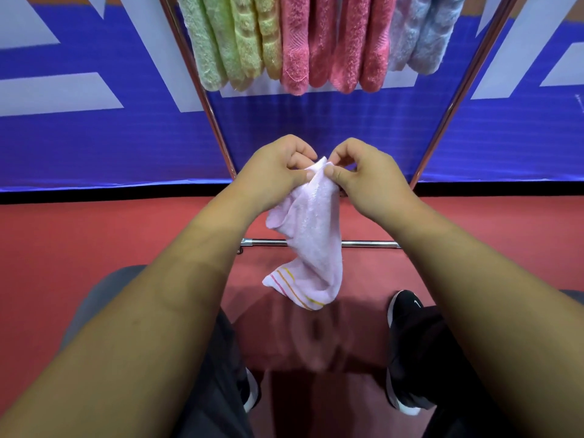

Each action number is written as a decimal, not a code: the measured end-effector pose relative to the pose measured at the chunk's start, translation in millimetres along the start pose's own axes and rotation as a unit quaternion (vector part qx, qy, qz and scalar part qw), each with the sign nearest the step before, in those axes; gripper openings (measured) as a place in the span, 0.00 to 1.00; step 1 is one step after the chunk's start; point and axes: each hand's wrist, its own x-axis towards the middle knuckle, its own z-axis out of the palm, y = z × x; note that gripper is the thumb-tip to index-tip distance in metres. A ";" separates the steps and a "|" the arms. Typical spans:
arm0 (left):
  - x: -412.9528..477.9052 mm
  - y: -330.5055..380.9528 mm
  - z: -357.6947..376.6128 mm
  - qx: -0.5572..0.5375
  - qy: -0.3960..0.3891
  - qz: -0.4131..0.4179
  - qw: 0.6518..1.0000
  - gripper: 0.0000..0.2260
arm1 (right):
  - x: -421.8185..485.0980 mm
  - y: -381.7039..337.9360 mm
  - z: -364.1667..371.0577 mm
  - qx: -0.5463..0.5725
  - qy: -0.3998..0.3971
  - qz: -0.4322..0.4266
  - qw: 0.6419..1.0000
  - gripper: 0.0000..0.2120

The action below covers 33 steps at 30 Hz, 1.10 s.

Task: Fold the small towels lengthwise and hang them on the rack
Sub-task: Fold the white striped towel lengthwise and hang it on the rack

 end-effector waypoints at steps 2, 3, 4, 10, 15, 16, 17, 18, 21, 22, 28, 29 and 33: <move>-0.3 0.1 -1.9 -0.002 -0.019 0.002 1.000 0.09 | -0.3 0.3 1.1 0.035 -0.006 0.018 0.999 0.03; -0.5 -0.1 -2.1 -0.005 -0.028 0.002 1.000 0.09 | -0.5 -0.1 1.2 0.055 -0.014 0.030 0.998 0.03; -0.6 -0.7 -2.0 -0.005 -0.034 0.001 0.999 0.09 | -0.9 -0.4 1.3 0.069 -0.021 0.038 0.997 0.03; 1.6 -1.8 -1.5 0.005 -0.024 -0.017 1.000 0.05 | -2.1 -5.3 0.3 0.098 -0.011 0.064 0.993 0.03; 4.6 -4.4 0.5 -0.169 -0.039 -0.073 0.982 0.05 | -2.9 -10.9 -2.1 0.143 -0.002 0.060 0.988 0.03; 4.0 -4.9 0.7 -0.203 -0.039 -0.084 0.975 0.05 | -3.1 -11.7 -2.4 0.162 -0.006 0.061 0.985 0.05; 3.2 -4.9 1.0 -0.228 -0.038 -0.093 0.968 0.08 | -2.8 -12.3 -2.9 0.182 -0.010 0.064 0.981 0.06; 3.0 -5.8 1.5 -0.245 -0.040 -0.098 0.964 0.11 | -2.8 -12.5 -3.2 0.199 -0.015 0.067 0.978 0.08; 3.1 -7.3 2.2 -0.269 -0.056 -0.093 0.957 0.15 | -2.7 -12.5 -3.8 0.242 -0.043 0.076 0.966 0.13; 3.1 -7.6 3.1 -0.269 -0.061 -0.086 0.957 0.15 | -3.2 -12.1 -4.1 0.256 -0.052 0.086 0.961 0.16; 1.8 -3.0 9.5 -0.202 -0.030 -0.042 0.978 0.07 | -1.9 -2.6 -6.1 0.217 -0.054 0.160 0.962 0.27; 2.1 -2.0 8.7 -0.182 -0.015 -0.040 0.982 0.06 | -1.6 -2.8 -5.8 0.196 -0.052 0.165 0.965 0.26; 4.7 -0.2 6.3 -0.099 0.056 0.003 0.993 0.02 | 0.7 -9.0 -4.8 0.216 -0.051 0.159 0.962 0.15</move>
